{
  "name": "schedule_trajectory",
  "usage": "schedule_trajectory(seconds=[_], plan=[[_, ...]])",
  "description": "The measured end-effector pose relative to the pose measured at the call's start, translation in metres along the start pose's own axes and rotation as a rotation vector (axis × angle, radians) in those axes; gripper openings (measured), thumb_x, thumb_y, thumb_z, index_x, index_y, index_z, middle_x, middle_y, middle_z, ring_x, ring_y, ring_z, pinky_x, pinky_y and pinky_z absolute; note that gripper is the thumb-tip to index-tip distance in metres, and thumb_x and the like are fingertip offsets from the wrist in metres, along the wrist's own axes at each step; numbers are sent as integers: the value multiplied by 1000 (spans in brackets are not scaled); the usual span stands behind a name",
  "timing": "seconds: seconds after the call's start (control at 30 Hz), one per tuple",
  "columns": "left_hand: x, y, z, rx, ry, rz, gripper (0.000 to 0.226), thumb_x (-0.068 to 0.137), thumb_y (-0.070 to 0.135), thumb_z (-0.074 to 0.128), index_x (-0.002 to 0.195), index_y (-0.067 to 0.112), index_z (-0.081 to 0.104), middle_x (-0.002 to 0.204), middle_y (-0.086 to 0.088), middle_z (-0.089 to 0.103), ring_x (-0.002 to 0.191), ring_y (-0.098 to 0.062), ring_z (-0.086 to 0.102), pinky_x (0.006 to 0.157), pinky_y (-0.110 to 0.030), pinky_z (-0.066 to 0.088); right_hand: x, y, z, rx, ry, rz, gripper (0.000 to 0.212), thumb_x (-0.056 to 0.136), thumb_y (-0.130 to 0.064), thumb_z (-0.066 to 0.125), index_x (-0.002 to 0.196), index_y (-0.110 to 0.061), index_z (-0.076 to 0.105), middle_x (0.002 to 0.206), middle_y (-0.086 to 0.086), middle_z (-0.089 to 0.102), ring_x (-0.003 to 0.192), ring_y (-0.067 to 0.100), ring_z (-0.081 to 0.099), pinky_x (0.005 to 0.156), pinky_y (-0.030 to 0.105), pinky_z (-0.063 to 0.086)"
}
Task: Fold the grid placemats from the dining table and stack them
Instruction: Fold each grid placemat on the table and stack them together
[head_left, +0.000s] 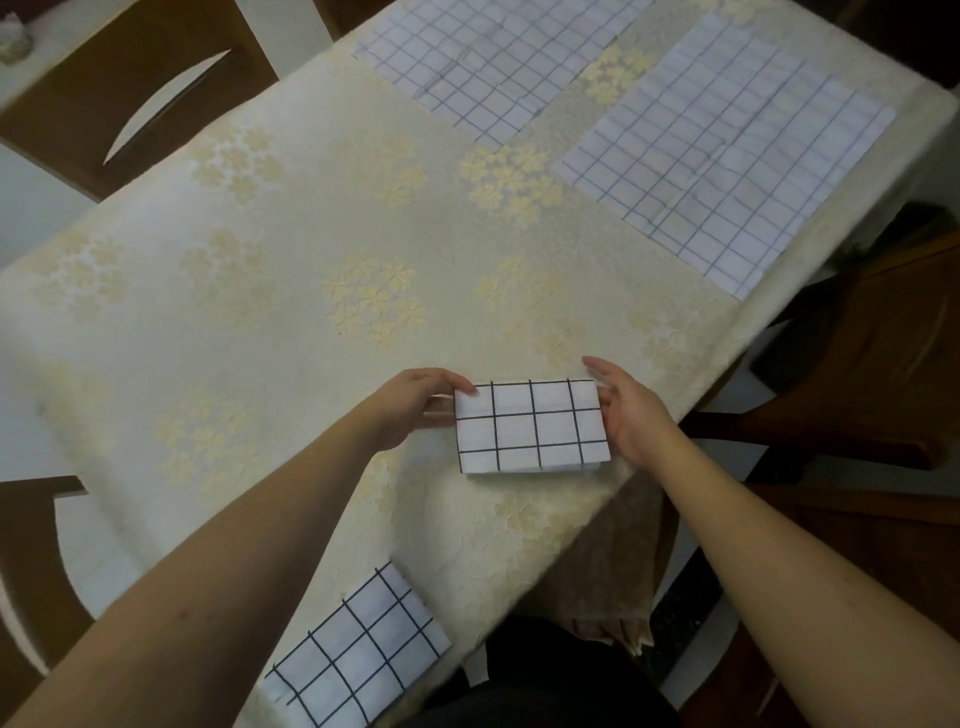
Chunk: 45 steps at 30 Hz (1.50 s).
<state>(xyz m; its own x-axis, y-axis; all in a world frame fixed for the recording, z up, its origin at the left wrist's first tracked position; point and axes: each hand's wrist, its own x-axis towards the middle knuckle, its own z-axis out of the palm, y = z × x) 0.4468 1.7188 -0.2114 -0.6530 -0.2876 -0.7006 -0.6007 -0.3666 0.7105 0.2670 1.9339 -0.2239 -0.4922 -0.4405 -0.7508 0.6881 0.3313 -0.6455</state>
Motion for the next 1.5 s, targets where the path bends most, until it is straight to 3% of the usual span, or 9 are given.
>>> schedule_trajectory(seconds=[0.17,0.33,0.47,0.57,0.7,0.93,1.03,1.27,1.5], plan=[[-2,-6,3,49,51,85,16,93,9,62,109,7,65,122,-7,63,105,-25,65,78,-31,59,3,9,-4,-115,-57,-13,52,95,-35,59,142,-16,45,129,6,61,111,24,63,93,43,53],[-7,-9,8,56,99,136,41,89,1,65,122,21,53,127,-9,57,100,-26,67,82,-40,60,-1,10,3,-163,-29,-39,28,91,-16,66,117,-6,64,110,11,71,94,21,70,77,31,57],[-14,-11,14,-169,199,87,54,91,17,68,139,28,45,104,-2,64,86,-12,69,73,-25,55,-2,8,7,-107,-14,-60,22,90,-13,66,111,-8,66,100,7,74,86,19,71,69,29,58],[-18,-13,21,-218,232,21,37,93,19,65,128,12,57,102,-9,72,82,-15,73,73,-27,58,-3,3,7,-105,31,-131,14,89,-16,68,103,-14,69,101,8,74,90,22,71,76,36,58],[-26,-15,23,-238,316,60,31,91,19,67,121,14,61,108,-12,73,94,-22,72,80,-34,59,-7,-1,3,-125,-7,-141,15,89,-20,69,103,-14,69,99,7,74,89,22,71,76,35,58],[-55,-18,22,-210,497,170,17,86,12,74,100,6,68,89,-12,73,86,-23,71,72,-32,59,-14,6,14,-351,-51,-180,12,85,-21,74,89,-10,70,95,15,74,80,25,71,72,38,59],[-67,-25,21,-200,570,212,8,87,11,72,94,9,69,84,-8,69,77,-19,68,66,-26,57,-20,11,23,-449,-27,-262,38,74,-42,78,88,-7,70,90,14,73,84,32,69,81,47,57],[-108,-56,18,-280,590,215,15,95,22,62,104,10,65,90,-6,70,77,-18,68,65,-28,56,-49,25,54,-262,-37,-365,7,86,-22,73,84,-17,69,87,-3,68,87,12,62,82,23,48],[-159,-125,9,-231,476,88,25,93,18,65,115,7,61,107,-17,68,90,-27,70,75,-33,59,-86,57,79,-323,-87,-404,17,89,-21,70,103,-13,67,98,-1,68,92,9,62,77,15,45]])
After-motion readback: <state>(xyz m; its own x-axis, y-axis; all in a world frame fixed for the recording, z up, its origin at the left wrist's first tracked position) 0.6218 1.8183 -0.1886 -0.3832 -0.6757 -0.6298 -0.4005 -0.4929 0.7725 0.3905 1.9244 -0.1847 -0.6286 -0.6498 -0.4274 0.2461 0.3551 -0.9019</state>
